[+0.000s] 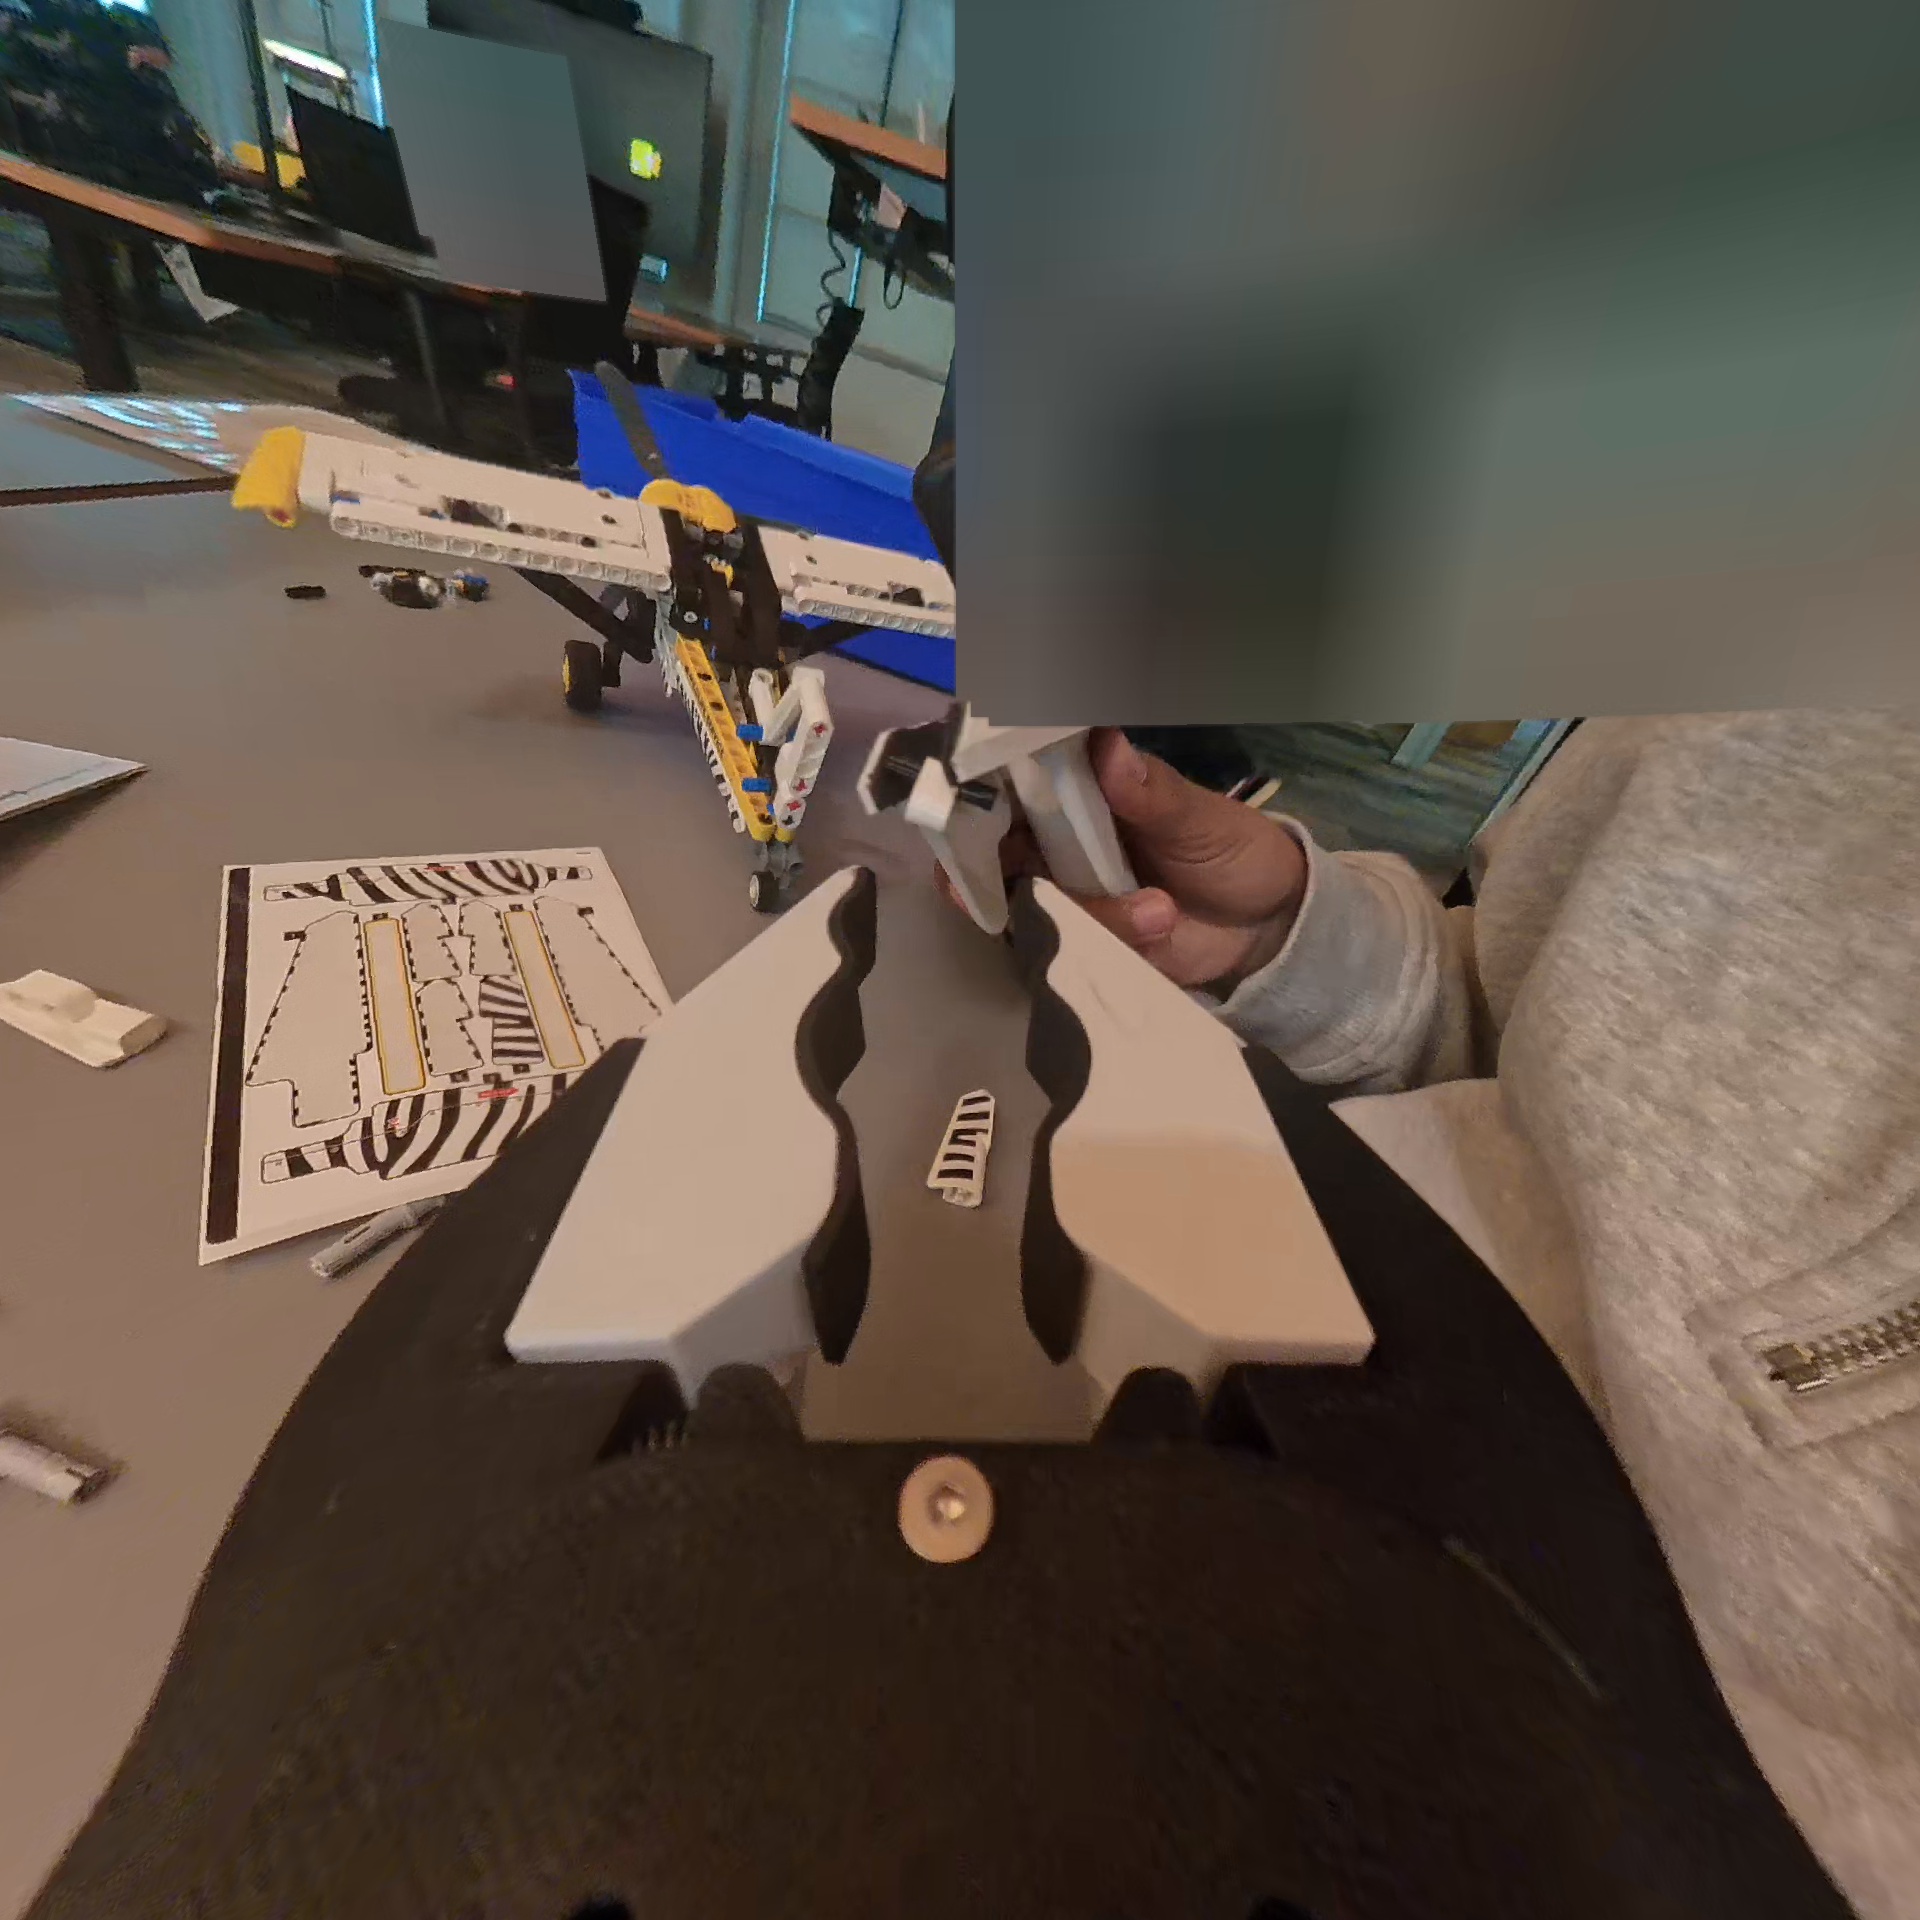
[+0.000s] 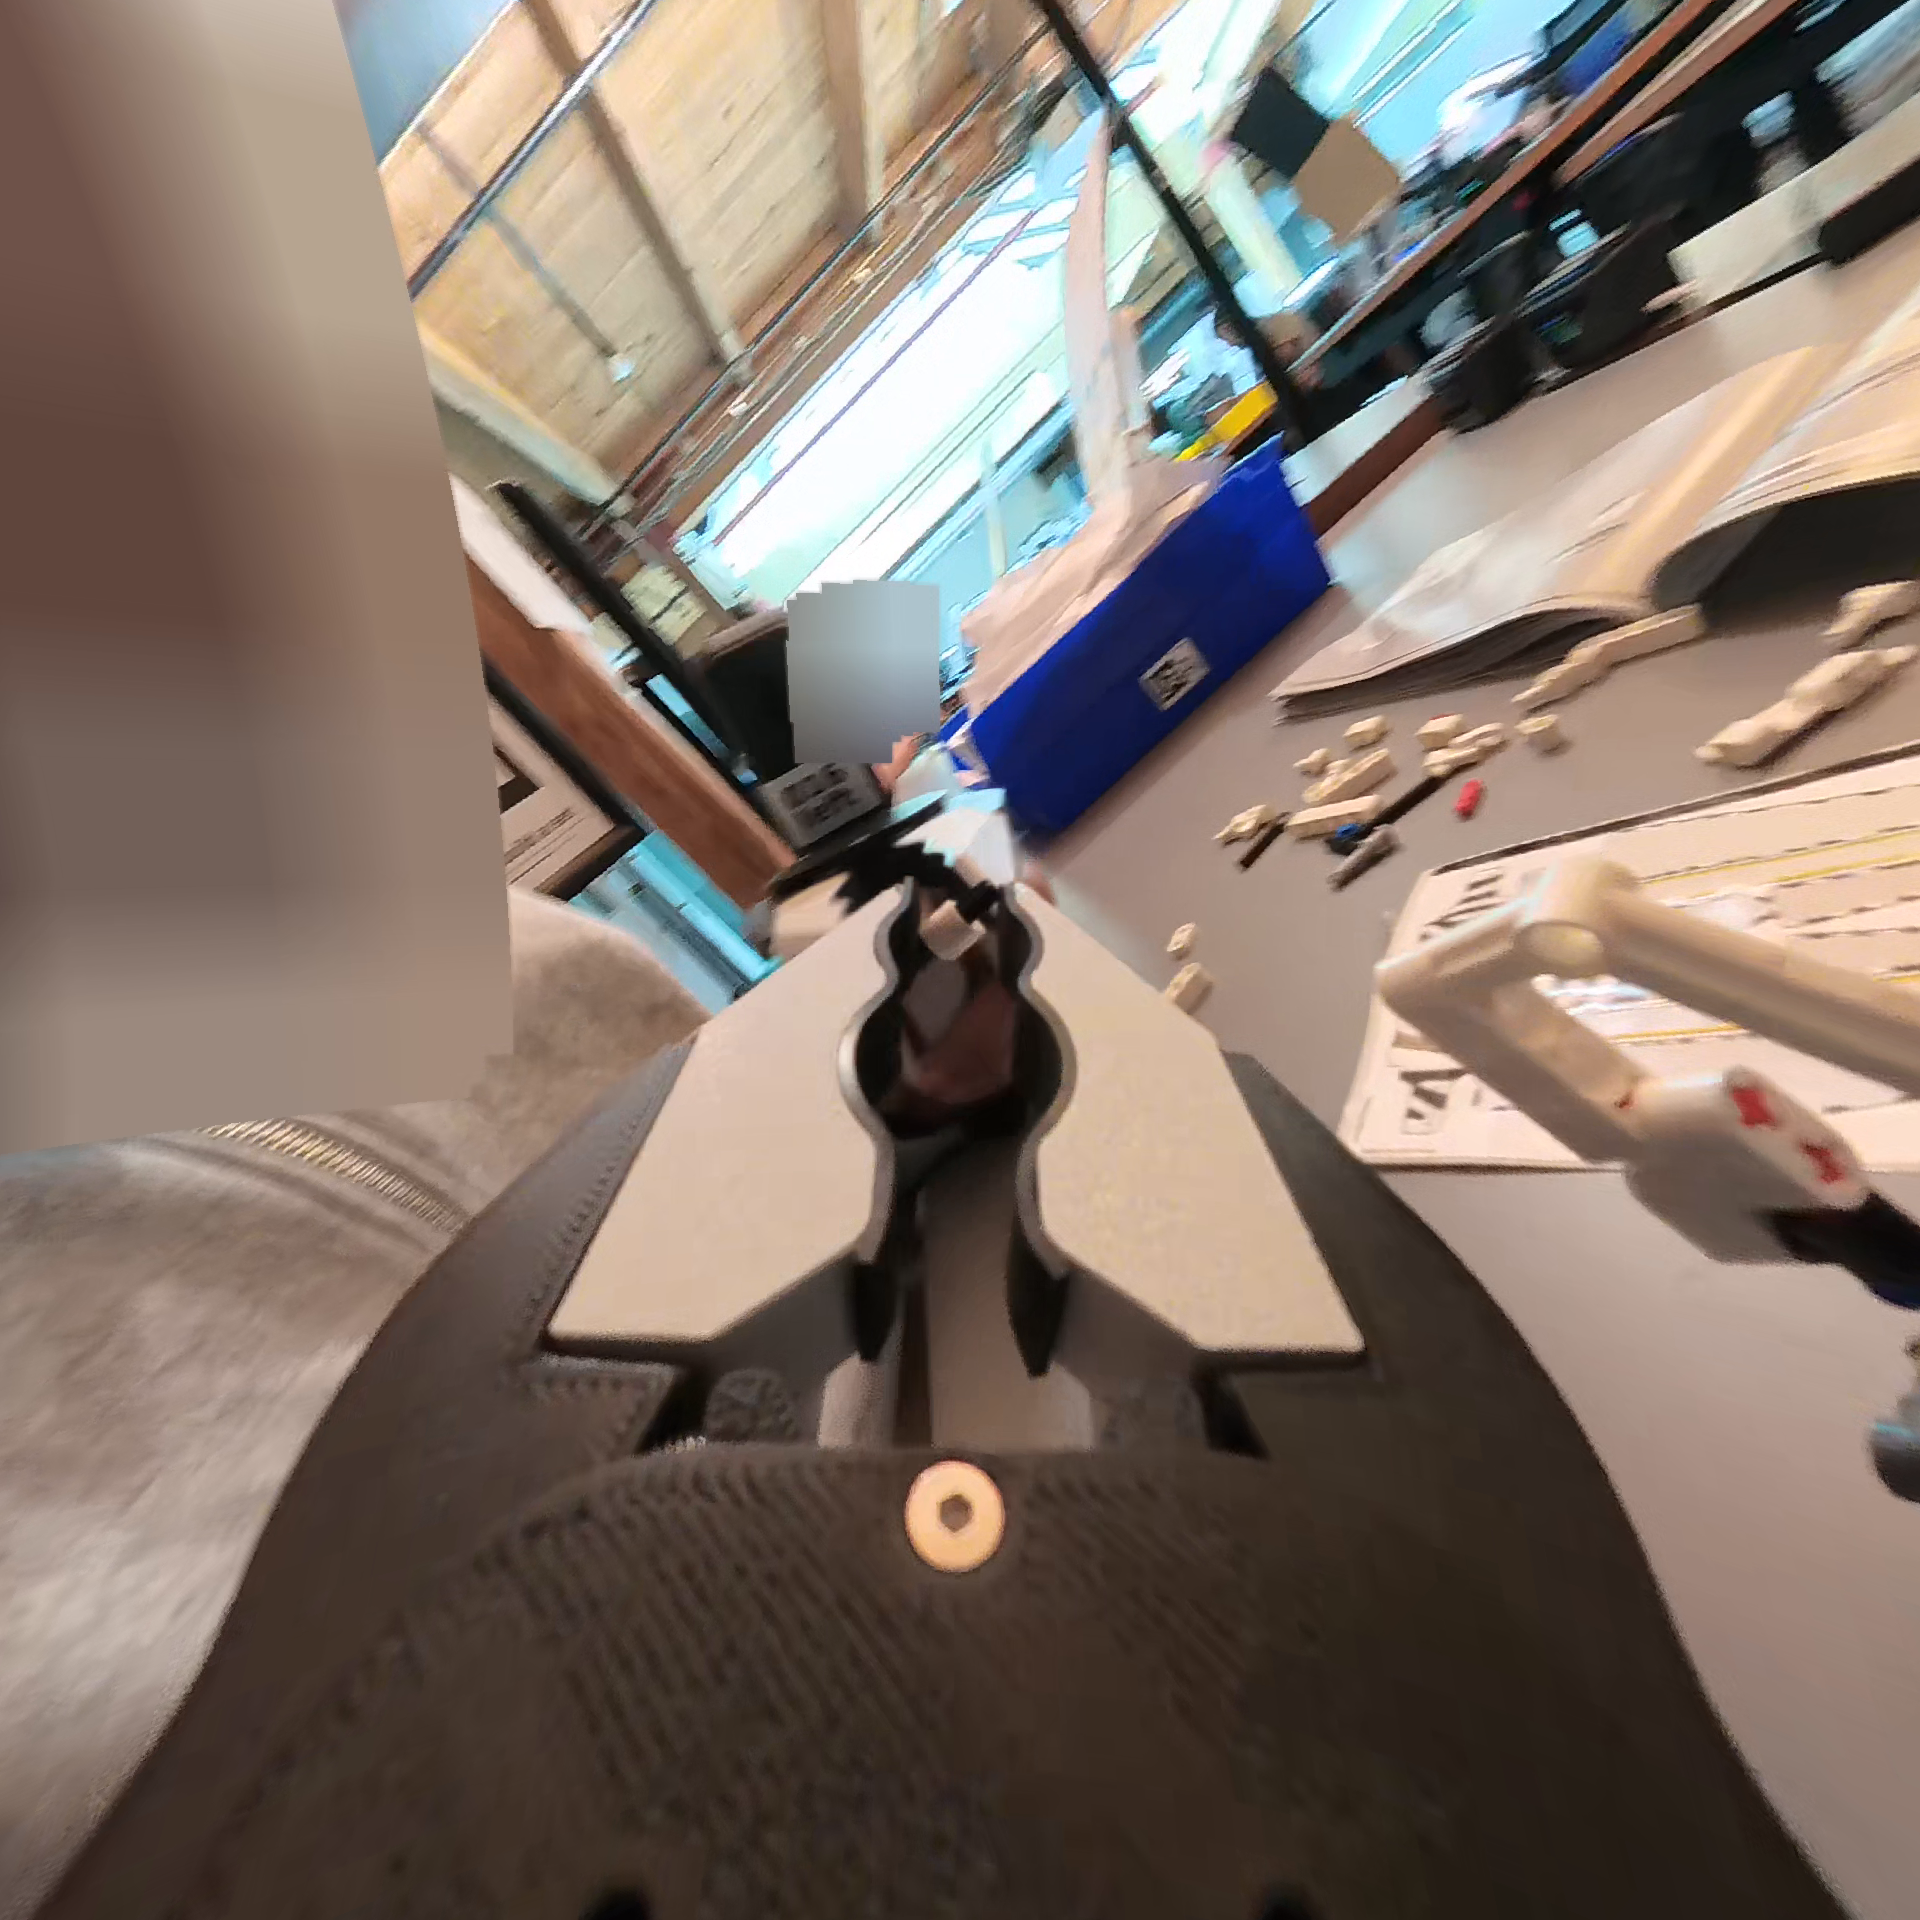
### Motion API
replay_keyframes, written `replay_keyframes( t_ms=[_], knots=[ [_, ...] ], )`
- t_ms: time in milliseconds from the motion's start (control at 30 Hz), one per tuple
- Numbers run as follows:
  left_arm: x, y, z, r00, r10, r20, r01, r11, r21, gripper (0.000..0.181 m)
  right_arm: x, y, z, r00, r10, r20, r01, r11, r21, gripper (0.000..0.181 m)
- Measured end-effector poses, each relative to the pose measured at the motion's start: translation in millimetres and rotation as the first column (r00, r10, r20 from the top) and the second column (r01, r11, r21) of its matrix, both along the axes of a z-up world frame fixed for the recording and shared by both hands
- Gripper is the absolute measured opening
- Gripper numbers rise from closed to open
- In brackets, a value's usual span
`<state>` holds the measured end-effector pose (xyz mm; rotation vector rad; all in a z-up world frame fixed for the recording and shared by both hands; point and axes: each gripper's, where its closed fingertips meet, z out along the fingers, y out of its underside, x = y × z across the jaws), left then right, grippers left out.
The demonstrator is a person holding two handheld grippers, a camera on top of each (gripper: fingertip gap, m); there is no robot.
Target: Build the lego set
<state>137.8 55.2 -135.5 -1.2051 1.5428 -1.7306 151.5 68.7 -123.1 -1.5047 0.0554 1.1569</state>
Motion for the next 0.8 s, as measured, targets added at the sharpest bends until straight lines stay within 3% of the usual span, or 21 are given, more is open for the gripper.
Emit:
replay_keyframes(
  t_ms=[267, 333, 633, 800],
  knots=[
    [2.1, 13.6, 3.1, 0.995, 0.096, 0.026, -0.096, 0.995, 0.006, 0.062, -6.4, 19.3, 7.3, 0.981, -0.153, -0.115, 0.156, 0.988, 0.015, 0.013],
    [2.0, 18.1, 3.3, 0.993, 0.117, 0.026, -0.117, 0.993, -0.001, 0.063, -8.3, 22.9, 7.1, 0.973, -0.174, -0.152, 0.177, 0.984, 0.007, 0.013],
    [-2.2, 40.1, 5.1, 0.972, 0.233, 0.036, -0.232, 0.973, -0.01, 0.029, -11.2, 30.3, 5.6, 0.959, -0.235, -0.158, 0.239, 0.971, 0.006, 0.012],
    [-3.8, 19.6, 7.3, 0.992, 0.122, 0.039, -0.119, 0.991, -0.063, 0.009, -7.0, 33.8, 4.1, 0.944, -0.308, -0.122, 0.313, 0.95, 0.02, 0.009]
  ],
)
